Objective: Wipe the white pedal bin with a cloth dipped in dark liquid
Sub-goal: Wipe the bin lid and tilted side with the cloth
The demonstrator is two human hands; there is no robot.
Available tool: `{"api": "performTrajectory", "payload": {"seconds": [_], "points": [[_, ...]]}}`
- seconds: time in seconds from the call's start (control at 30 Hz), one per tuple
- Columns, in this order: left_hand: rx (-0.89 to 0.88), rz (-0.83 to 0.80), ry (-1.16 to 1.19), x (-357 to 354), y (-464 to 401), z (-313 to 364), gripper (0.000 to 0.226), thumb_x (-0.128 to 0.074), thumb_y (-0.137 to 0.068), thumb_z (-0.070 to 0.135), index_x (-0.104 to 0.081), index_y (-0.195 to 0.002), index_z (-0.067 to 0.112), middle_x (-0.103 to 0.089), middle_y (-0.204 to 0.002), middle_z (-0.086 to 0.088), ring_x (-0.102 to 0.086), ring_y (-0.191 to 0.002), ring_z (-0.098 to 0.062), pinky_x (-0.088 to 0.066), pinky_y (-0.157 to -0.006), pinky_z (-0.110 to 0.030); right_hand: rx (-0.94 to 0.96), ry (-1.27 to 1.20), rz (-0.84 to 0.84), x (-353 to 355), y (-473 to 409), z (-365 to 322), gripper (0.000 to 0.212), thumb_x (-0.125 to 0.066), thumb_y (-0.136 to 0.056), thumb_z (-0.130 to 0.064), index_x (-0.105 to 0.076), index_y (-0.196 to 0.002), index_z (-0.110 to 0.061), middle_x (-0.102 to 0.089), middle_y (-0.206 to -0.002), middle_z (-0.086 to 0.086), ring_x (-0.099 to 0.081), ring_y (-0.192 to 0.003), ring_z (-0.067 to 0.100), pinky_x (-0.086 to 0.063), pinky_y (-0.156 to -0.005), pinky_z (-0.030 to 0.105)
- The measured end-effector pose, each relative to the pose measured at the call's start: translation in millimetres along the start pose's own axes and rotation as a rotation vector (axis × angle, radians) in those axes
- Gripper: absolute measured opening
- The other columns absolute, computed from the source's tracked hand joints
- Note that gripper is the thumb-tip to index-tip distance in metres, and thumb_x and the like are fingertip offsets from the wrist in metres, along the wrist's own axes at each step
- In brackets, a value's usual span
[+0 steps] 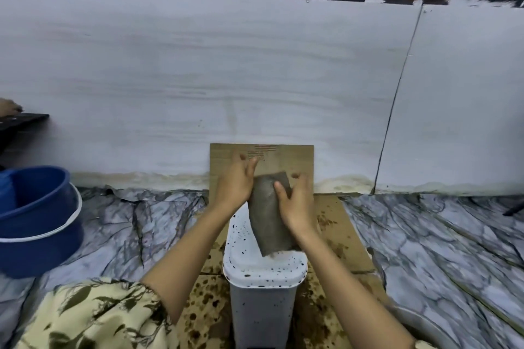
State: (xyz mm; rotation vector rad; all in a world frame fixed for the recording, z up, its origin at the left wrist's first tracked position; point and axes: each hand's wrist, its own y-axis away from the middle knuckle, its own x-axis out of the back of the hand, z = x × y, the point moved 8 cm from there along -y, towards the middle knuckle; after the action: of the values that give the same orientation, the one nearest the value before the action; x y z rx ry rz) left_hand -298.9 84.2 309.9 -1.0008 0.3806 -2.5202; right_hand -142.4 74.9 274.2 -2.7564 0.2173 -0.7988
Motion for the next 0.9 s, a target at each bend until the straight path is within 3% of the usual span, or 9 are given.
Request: {"api": "performTrajectory", "payload": {"seconds": [0.07,0.13,0.23,0.33,0.43,0.5,0.63,0.73,0.9], "points": [[0.086,-0.076,-0.035,-23.0,1.9,-33.6,0.041,-0.036,-0.100,0.039,-0.046,-0.117,0.003,-0.063,-0.106,-0.017,-0.058,-0.102,-0.035,-0.038,-0.072,-0.034,-0.027,0.380,-0.162,-34.2,5.8,35.2,0.061,-0.044,-0.097,-0.042,-0.020,-0.146,-0.013,-0.026,-0.152,0.010,-0.025,-0.139,0.033,-0.028,-0.108,0.043],[0.119,-0.118,0.005,-44.6,7.6,-61.0,0.036,-0.037,-0.101,0.035,-0.047,-0.115,0.004,-0.062,-0.108,-0.017,-0.059,-0.101,-0.035,-0.042,-0.076,-0.036,0.073,0.579,-0.386,-74.8,18.3,63.5,0.064,-0.029,-0.097,-0.054,-0.011,-0.151,-0.024,0.001,-0.160,0.000,0.000,-0.146,0.031,-0.008,-0.115,0.050],[0.137,-0.091,0.068,-70.0,18.8,-87.1,0.024,-0.040,-0.101,0.025,-0.051,-0.111,0.006,-0.060,-0.106,-0.015,-0.055,-0.103,-0.033,-0.041,-0.080,-0.035,0.229,0.653,-0.510,-110.7,19.1,87.0,0.062,-0.011,-0.094,-0.063,-0.010,-0.150,-0.036,0.000,-0.160,-0.006,0.010,-0.147,0.024,0.003,-0.117,0.043],[0.157,-0.072,0.052,-85.9,26.3,-97.5,0.026,-0.037,-0.101,0.025,-0.053,-0.114,0.009,-0.056,-0.116,-0.010,-0.046,-0.115,-0.027,-0.036,-0.099,-0.040,0.207,0.662,-0.489,-114.7,-21.1,100.4,0.064,-0.015,-0.092,-0.067,-0.011,-0.150,-0.039,-0.002,-0.160,-0.007,0.008,-0.147,0.023,0.001,-0.118,0.042],[0.166,-0.105,-0.004,-96.6,27.5,-105.7,0.035,-0.032,-0.101,0.035,-0.049,-0.125,0.017,-0.052,-0.128,-0.002,-0.041,-0.123,-0.022,-0.033,-0.103,-0.039,0.097,0.584,-0.498,-118.8,-78.6,115.4,0.077,-0.029,-0.084,-0.075,-0.013,-0.150,-0.037,-0.004,-0.160,-0.008,0.005,-0.147,0.025,-0.010,-0.119,0.045],[0.157,-0.143,-0.061,-101.1,26.4,-111.5,0.041,-0.028,-0.100,0.041,-0.043,-0.133,0.020,-0.047,-0.135,0.001,-0.037,-0.129,-0.019,-0.031,-0.107,-0.040,0.005,0.408,-0.471,-120.1,-113.3,124.0,0.082,-0.047,-0.082,-0.070,-0.019,-0.150,-0.031,-0.015,-0.159,-0.003,-0.014,-0.145,0.028,-0.023,-0.115,0.046],[0.183,-0.139,-0.157,-101.6,28.5,-116.1,0.045,-0.027,-0.100,0.042,-0.043,-0.135,0.020,-0.047,-0.139,0.000,-0.037,-0.131,-0.020,-0.027,-0.110,-0.042,-0.156,-0.042,-0.371,-117.7,-140.5,144.9,0.059,-0.061,-0.088,-0.041,-0.042,-0.141,-0.023,-0.052,-0.137,0.006,-0.050,-0.124,0.027,-0.042,-0.102,0.045],[0.138,-0.132,-0.204,-98.9,31.3,-110.2,0.040,-0.028,-0.101,0.039,-0.048,-0.128,0.019,-0.051,-0.132,0.002,-0.040,-0.127,-0.019,-0.028,-0.106,-0.038,-0.134,-0.172,-0.378,-105.5,-113.3,145.3,0.050,-0.053,-0.095,-0.035,-0.042,-0.141,-0.020,-0.045,-0.144,0.003,-0.043,-0.131,0.020,-0.038,-0.107,0.041],[0.122,-0.070,-0.115,-88.4,32.8,-101.4,0.033,-0.030,-0.103,0.027,-0.055,-0.096,0.006,-0.060,-0.098,-0.009,-0.054,-0.099,-0.029,-0.039,-0.092,-0.042,-0.127,-0.242,-0.431,-66.5,-2.1,144.1,0.059,-0.038,-0.093,-0.055,-0.025,-0.146,-0.034,-0.023,-0.153,-0.014,-0.022,-0.137,0.001,-0.021,-0.115,0.029]]}}
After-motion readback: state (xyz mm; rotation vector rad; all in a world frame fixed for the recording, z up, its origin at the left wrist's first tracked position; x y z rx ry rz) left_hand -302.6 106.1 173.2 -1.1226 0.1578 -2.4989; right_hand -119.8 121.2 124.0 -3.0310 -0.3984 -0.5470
